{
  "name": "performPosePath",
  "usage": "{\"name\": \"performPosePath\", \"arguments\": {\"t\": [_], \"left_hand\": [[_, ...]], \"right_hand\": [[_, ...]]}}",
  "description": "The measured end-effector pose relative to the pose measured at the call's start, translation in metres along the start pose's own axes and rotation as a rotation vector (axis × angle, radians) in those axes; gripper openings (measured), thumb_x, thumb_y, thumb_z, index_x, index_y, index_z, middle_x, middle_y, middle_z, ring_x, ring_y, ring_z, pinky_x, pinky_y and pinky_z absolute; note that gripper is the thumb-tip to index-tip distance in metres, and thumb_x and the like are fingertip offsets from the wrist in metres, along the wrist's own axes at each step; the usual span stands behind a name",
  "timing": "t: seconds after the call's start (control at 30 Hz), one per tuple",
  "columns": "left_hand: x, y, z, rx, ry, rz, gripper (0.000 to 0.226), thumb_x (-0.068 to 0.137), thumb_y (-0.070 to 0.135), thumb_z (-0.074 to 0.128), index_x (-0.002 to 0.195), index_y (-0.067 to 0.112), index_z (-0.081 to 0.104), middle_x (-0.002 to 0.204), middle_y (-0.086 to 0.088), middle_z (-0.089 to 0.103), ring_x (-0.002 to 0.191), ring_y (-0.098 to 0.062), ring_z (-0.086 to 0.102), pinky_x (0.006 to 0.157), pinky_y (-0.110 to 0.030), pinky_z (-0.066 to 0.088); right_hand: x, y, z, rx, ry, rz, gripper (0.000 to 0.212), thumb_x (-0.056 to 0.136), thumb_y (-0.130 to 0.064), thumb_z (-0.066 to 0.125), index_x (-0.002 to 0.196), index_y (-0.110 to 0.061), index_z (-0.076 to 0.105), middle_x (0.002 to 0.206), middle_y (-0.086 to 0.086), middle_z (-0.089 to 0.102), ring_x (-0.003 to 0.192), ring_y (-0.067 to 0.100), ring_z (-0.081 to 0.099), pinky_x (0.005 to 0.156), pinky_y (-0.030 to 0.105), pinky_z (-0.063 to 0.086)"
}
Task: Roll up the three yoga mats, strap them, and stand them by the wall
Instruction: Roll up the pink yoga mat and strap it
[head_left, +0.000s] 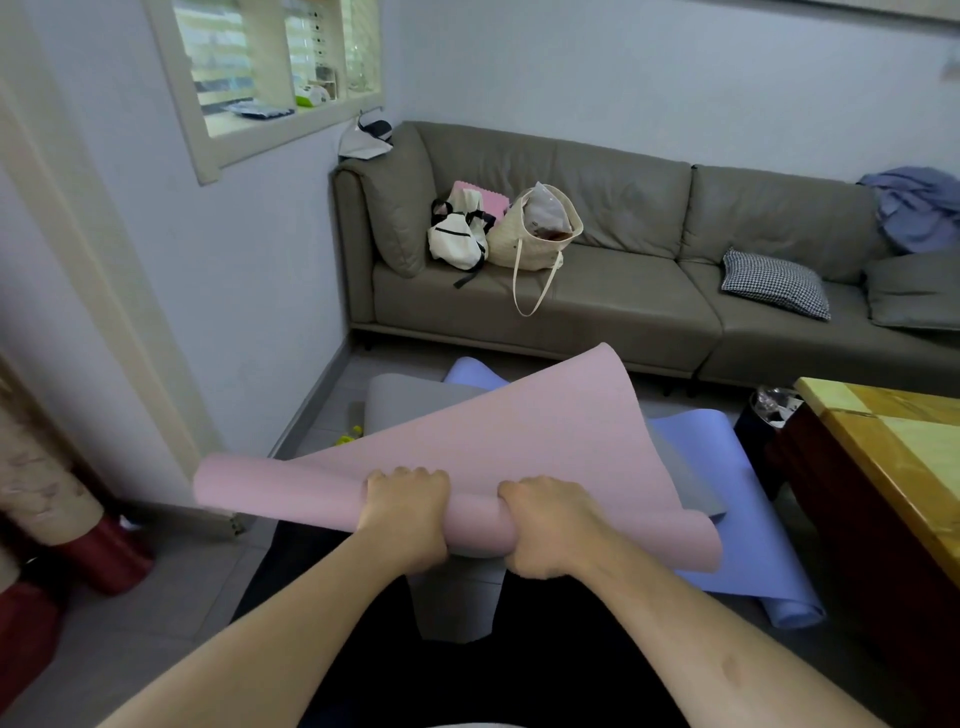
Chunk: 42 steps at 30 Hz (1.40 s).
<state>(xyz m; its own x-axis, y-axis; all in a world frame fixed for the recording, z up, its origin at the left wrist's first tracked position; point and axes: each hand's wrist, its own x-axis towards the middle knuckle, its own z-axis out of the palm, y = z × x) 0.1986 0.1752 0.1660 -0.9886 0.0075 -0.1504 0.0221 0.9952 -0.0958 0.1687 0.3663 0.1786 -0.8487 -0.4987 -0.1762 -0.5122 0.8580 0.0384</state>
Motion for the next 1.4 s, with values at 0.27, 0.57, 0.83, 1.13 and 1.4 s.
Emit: {"name": "performPosePath", "arguments": {"t": [0.27, 0.57, 0.83, 1.13, 1.4], "left_hand": [[0.001, -0.002, -0.005, -0.016, -0.071, 0.033, 0.056, 0.076, 0.043, 0.079, 0.123, 0.023, 0.054, 0.119, 0.0, 0.065, 0.11, -0.026, 0.064, 0.089, -0.039, 0.045], [-0.007, 0.002, 0.02, 0.048, 0.127, 0.053, 0.05, 0.08, 0.031, 0.07, 0.124, 0.023, 0.049, 0.124, -0.001, 0.061, 0.116, -0.029, 0.057, 0.093, -0.044, 0.039], [0.009, -0.003, -0.018, -0.038, -0.122, 0.032, 0.055, 0.067, 0.042, 0.084, 0.115, 0.025, 0.061, 0.11, 0.001, 0.069, 0.105, -0.026, 0.067, 0.086, -0.038, 0.047], [-0.012, 0.003, 0.035, 0.079, 0.211, 0.124, 0.064, 0.051, 0.027, 0.089, 0.105, 0.018, 0.056, 0.096, -0.006, 0.061, 0.087, -0.031, 0.06, 0.079, -0.045, 0.043], [0.006, 0.0, -0.001, 0.046, 0.035, 0.072, 0.052, 0.074, 0.034, 0.077, 0.121, 0.025, 0.056, 0.118, 0.0, 0.066, 0.111, -0.026, 0.063, 0.092, -0.041, 0.041]], "right_hand": [[-0.015, -0.009, 0.011, -0.118, 0.104, 0.016, 0.049, 0.075, -0.019, 0.072, 0.118, -0.019, 0.05, 0.113, 0.007, 0.066, 0.102, 0.034, 0.065, 0.077, 0.04, 0.046], [0.006, -0.003, -0.013, -0.054, -0.155, -0.007, 0.051, 0.071, -0.031, 0.075, 0.119, -0.024, 0.06, 0.112, 0.006, 0.069, 0.102, 0.033, 0.071, 0.08, 0.036, 0.054], [-0.013, -0.001, 0.015, -0.093, 0.142, -0.03, 0.055, 0.073, -0.037, 0.076, 0.118, -0.02, 0.048, 0.111, 0.004, 0.06, 0.098, 0.031, 0.061, 0.072, 0.04, 0.044], [-0.005, -0.001, 0.005, -0.12, 0.043, -0.023, 0.048, 0.072, -0.021, 0.073, 0.115, -0.02, 0.052, 0.109, 0.008, 0.07, 0.097, 0.036, 0.07, 0.072, 0.038, 0.045], [0.007, 0.001, -0.013, -0.018, -0.124, -0.005, 0.053, 0.068, -0.031, 0.076, 0.117, -0.026, 0.059, 0.11, 0.004, 0.069, 0.101, 0.032, 0.071, 0.072, 0.032, 0.047]]}}
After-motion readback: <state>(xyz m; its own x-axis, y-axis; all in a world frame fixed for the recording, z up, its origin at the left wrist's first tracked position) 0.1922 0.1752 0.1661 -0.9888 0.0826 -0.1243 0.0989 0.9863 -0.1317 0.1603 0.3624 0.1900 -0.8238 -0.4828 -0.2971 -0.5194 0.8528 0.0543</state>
